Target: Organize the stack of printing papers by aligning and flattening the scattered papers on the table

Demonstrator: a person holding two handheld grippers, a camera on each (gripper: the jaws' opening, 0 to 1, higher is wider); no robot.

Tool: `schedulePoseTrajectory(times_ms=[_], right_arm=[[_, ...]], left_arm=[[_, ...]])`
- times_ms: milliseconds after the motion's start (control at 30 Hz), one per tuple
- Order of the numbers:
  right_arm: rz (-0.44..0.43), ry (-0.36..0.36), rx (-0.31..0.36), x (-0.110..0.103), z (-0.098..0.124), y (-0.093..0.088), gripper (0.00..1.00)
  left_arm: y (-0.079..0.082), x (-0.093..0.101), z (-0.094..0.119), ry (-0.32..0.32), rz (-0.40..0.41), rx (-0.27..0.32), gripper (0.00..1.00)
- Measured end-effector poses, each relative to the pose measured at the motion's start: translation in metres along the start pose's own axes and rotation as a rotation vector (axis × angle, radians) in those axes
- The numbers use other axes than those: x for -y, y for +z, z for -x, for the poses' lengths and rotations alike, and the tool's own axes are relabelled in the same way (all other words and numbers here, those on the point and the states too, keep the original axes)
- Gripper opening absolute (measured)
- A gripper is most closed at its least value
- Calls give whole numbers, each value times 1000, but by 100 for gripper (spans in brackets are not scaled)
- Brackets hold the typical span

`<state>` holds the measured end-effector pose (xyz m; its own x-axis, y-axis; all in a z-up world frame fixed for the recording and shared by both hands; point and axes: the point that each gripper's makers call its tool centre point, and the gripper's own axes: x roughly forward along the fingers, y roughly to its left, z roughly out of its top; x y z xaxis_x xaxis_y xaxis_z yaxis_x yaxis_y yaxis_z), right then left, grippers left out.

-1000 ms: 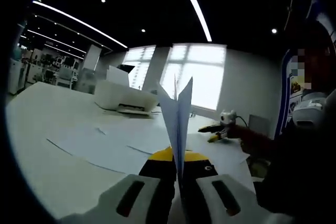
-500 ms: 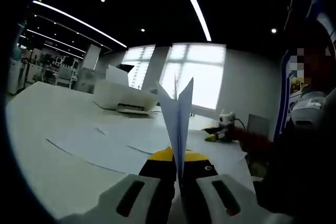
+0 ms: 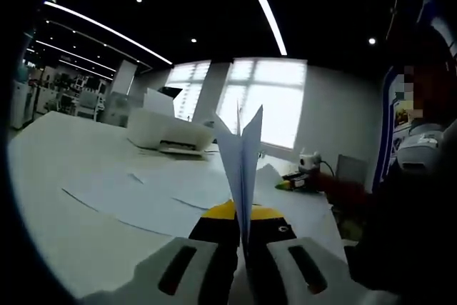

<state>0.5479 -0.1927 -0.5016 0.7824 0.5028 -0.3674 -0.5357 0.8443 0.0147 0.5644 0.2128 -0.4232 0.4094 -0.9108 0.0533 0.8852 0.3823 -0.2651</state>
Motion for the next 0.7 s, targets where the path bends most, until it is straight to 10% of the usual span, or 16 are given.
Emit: schedulePoseTrajectory(times_ms=[700], right_arm=[[-33,-21,169,5,27,29,0]], left_arm=[[-2,-2,-1,0,3,-3,6]])
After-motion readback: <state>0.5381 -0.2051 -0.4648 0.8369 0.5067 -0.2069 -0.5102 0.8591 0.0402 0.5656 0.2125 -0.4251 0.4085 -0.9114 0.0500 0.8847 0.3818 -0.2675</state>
